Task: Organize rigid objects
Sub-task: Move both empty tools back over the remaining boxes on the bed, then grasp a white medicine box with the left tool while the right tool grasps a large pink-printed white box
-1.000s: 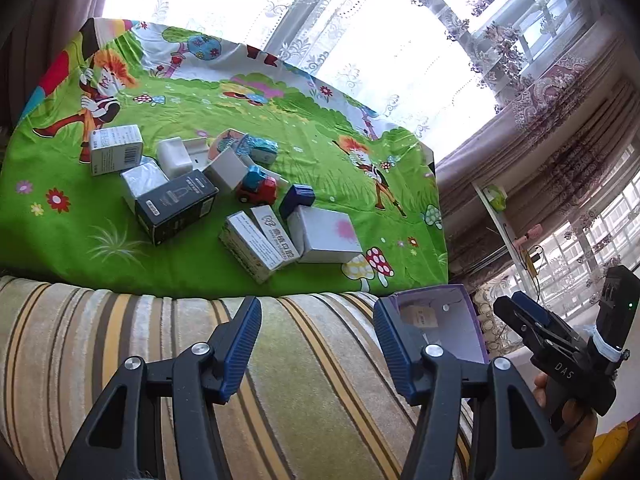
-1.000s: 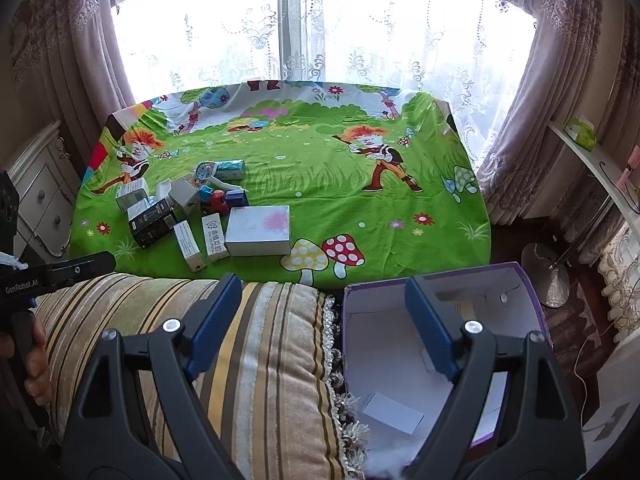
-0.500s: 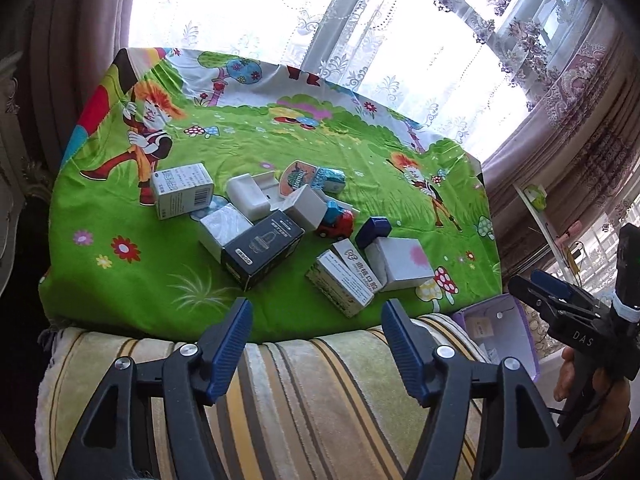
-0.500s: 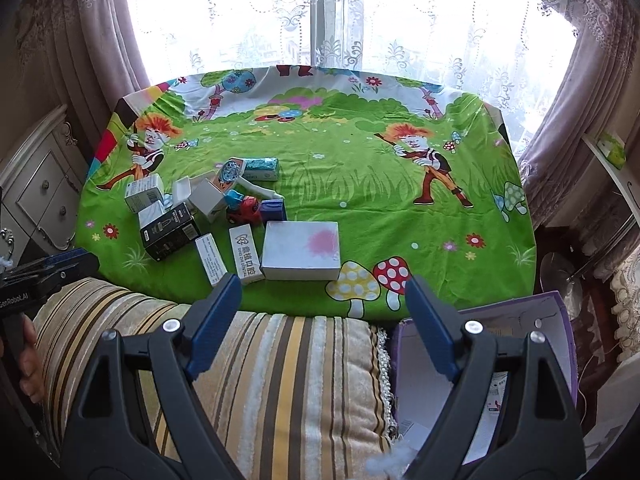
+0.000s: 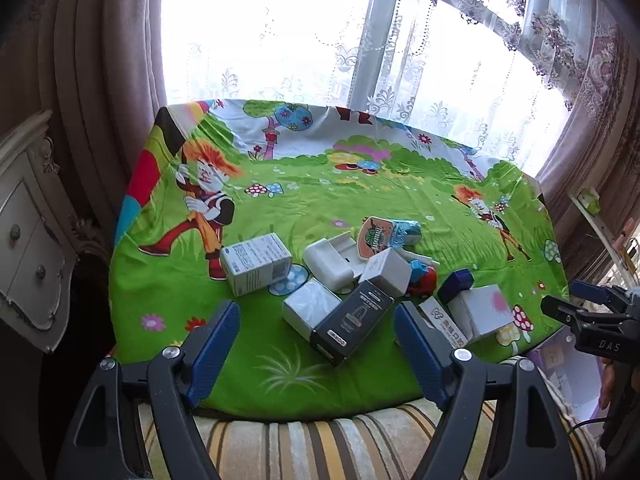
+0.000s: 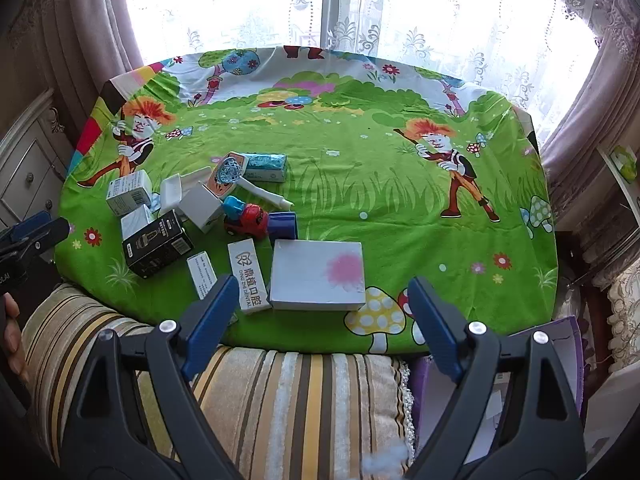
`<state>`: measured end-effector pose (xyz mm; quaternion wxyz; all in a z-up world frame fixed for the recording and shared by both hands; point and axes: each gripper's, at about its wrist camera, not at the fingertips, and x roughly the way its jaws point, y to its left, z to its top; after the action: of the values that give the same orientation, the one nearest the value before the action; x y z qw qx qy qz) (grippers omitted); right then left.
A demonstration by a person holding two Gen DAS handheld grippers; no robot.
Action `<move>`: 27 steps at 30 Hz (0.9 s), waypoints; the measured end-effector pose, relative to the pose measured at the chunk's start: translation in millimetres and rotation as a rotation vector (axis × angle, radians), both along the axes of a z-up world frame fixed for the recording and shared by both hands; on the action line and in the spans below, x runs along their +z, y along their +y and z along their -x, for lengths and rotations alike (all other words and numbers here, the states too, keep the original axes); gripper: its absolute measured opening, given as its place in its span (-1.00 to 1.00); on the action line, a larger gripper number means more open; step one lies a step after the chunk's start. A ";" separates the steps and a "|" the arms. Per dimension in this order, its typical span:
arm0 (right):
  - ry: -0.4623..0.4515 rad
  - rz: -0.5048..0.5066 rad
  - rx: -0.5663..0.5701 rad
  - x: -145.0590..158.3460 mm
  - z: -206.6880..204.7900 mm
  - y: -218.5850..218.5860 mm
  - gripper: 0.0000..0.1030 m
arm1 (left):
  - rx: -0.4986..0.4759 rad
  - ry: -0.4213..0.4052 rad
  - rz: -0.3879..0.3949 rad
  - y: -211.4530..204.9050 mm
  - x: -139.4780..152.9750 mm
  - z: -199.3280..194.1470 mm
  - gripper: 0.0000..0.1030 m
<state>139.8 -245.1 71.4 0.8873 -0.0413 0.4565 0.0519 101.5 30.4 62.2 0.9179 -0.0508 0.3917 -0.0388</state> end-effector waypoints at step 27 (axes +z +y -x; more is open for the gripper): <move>0.108 0.040 0.036 -78.3 -45.3 12.5 0.72 | 0.285 0.200 0.143 48.8 -46.0 -101.6 0.60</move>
<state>185.1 -232.5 -6.9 0.8592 -0.0642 0.5039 0.0611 203.1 79.2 16.2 0.8647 -0.1745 0.4660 0.0692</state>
